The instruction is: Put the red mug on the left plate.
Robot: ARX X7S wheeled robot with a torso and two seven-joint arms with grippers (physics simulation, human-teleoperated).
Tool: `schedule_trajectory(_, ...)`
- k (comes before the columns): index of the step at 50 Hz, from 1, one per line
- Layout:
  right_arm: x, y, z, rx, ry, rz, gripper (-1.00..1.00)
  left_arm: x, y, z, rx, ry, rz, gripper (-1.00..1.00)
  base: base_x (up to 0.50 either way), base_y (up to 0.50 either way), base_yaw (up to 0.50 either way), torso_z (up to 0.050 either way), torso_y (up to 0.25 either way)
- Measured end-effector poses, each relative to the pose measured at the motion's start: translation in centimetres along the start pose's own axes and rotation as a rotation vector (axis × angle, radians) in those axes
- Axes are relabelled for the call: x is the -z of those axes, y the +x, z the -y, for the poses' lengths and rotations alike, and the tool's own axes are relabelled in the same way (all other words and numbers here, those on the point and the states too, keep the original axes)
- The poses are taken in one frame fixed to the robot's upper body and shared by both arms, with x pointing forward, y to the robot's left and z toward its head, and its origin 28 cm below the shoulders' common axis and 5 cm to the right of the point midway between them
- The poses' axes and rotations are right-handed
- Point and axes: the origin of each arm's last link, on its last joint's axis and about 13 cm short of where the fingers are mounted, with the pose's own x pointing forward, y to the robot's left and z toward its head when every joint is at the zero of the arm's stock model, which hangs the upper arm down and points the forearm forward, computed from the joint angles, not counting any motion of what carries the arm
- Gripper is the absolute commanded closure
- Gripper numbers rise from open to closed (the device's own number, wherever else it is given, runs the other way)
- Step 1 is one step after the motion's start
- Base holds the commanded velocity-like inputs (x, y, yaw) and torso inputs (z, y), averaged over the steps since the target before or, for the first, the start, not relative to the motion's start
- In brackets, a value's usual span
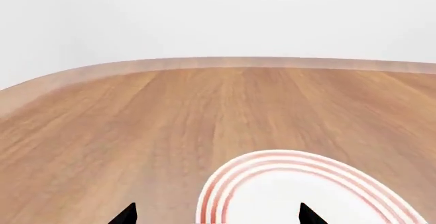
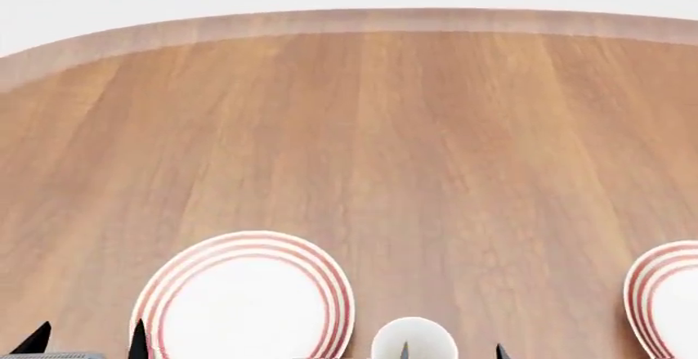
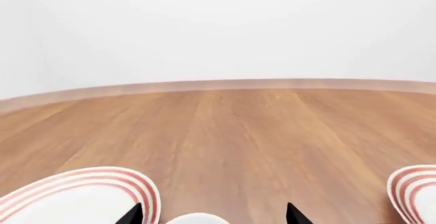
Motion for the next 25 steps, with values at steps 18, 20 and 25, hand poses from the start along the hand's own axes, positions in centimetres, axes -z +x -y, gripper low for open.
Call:
schedule_trajectory(18, -1.0, 0.3, -0.4, 0.095, 0.062, -0.019, -1.00, 0.0, 0.0, 0.0, 0.004, 0.008, -0.001, -1.00, 0.07, 0.07, 0.00, 0.000, 0.000)
schedule_trajectory(20, -1.3, 0.4, -0.6, 0.134, 0.077, -0.024, -1.00, 0.0, 0.0, 0.0, 0.004, 0.009, 0.000, -1.00, 0.00, 0.00, 0.00, 0.000, 0.000)
schedule_trajectory(25, -2.0, 0.7, -1.0, 0.230, 0.114, -0.031, -1.00, 0.0, -0.1, 0.0, 0.005, 0.009, 0.001, -1.00, 0.00, 0.00, 0.00, 0.000, 0.000)
